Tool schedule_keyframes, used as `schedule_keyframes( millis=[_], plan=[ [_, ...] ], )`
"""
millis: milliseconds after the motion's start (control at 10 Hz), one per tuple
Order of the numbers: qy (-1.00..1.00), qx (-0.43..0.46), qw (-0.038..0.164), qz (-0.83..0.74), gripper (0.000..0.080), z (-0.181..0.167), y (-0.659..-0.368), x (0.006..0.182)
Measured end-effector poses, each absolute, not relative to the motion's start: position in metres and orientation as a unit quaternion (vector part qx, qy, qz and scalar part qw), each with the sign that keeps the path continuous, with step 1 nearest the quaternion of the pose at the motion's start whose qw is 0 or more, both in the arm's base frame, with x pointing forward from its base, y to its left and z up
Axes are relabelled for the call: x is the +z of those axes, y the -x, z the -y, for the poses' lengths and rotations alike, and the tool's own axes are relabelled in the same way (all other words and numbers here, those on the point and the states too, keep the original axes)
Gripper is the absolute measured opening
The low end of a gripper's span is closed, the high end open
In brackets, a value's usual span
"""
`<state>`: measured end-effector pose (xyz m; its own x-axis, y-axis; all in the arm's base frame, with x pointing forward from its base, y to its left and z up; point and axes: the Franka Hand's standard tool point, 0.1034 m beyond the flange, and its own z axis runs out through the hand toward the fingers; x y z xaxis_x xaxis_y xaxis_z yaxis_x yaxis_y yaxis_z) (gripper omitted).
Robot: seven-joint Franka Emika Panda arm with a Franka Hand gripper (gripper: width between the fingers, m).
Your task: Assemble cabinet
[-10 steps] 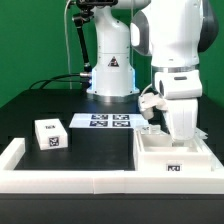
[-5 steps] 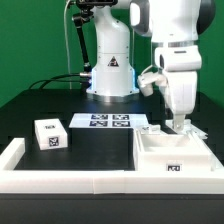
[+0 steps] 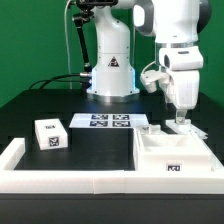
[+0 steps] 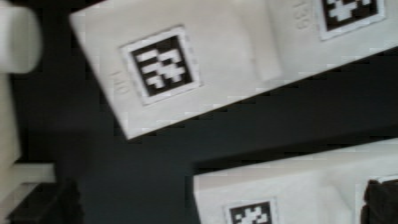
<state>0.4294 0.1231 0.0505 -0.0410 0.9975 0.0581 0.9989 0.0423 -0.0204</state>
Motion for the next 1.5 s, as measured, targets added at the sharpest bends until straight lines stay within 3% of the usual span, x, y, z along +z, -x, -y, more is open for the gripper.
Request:
schedule_keyframes(
  millis=[300,400,800,1300,1500],
  plan=[
    [0.691,-0.014,0.028,0.722,0.0797,-0.121,-0.429,0.049],
    [0.681,-0.031,0.023,0.731,0.0797,-0.118,-0.43,0.04],
    [0.648,-0.082,0.005,0.757,0.0797,-0.148,-0.417,0.037],
    [0.641,-0.083,0.008,0.763,0.0797,-0.158,-0.409,0.034],
    [0.634,-0.077,0.016,0.769,0.0797,-0.168,-0.391,0.026]
  ],
)
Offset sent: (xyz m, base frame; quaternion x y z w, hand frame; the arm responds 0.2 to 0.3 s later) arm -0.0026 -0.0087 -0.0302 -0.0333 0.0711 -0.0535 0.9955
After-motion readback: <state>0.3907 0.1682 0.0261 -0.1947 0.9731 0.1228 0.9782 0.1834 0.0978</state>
